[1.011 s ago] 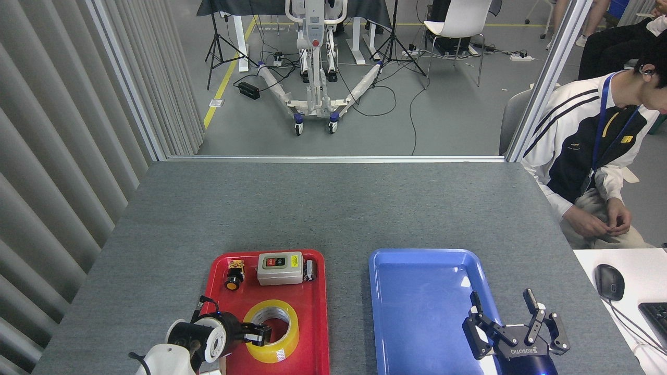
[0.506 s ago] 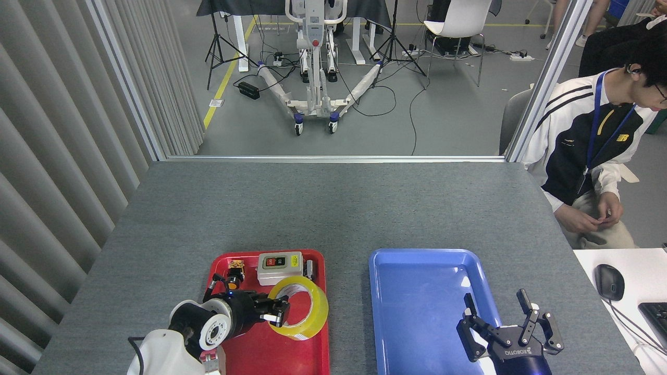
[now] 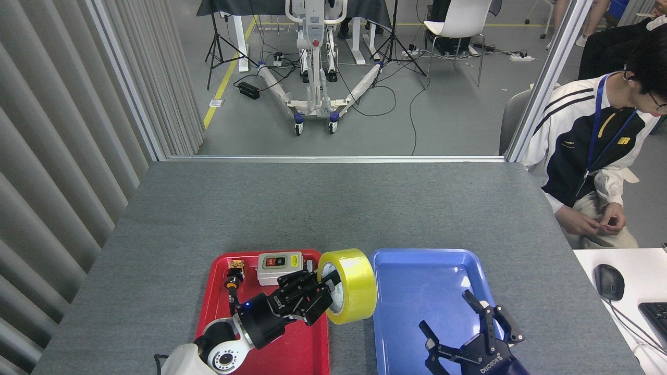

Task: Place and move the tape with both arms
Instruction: 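Lift the tape and carry it toward the right gripper over the blue tray, then grasp the tape with the right gripper and release it from the left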

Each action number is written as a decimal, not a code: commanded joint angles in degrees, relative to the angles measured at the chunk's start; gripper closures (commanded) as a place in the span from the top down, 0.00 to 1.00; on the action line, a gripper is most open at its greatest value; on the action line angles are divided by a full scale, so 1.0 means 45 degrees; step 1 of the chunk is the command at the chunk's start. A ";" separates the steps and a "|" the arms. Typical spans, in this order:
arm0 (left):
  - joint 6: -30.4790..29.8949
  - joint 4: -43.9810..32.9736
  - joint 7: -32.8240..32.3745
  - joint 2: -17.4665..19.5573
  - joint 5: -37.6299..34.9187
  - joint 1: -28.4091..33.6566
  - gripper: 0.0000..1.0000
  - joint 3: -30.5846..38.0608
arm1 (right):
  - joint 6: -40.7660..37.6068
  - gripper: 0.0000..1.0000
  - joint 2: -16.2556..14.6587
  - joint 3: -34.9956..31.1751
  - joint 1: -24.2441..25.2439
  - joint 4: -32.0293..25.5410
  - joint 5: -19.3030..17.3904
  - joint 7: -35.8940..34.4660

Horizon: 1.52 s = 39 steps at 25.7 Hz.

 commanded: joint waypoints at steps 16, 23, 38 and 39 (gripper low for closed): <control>-0.0102 -0.0440 0.0421 -0.0033 0.0034 0.0491 0.00 -0.1000 | -0.2564 0.85 0.0009 0.2109 -0.0822 0.0016 0.0444 -0.0330; -0.0102 -0.0694 0.0401 -0.0091 0.0034 0.0784 0.00 -0.1450 | -0.2564 0.08 0.0146 0.2422 -0.0783 0.0035 0.1225 -0.0330; 0.0387 -0.0889 0.1456 0.0573 0.1889 0.0823 1.00 0.0191 | -0.2564 0.00 -0.0127 0.1973 -0.0822 0.0074 0.1245 -0.0389; 0.1401 -0.0928 0.1475 0.0826 0.2065 0.0959 1.00 0.0230 | -0.2564 0.00 -0.0205 0.1797 -0.0822 0.0094 0.1303 -0.0389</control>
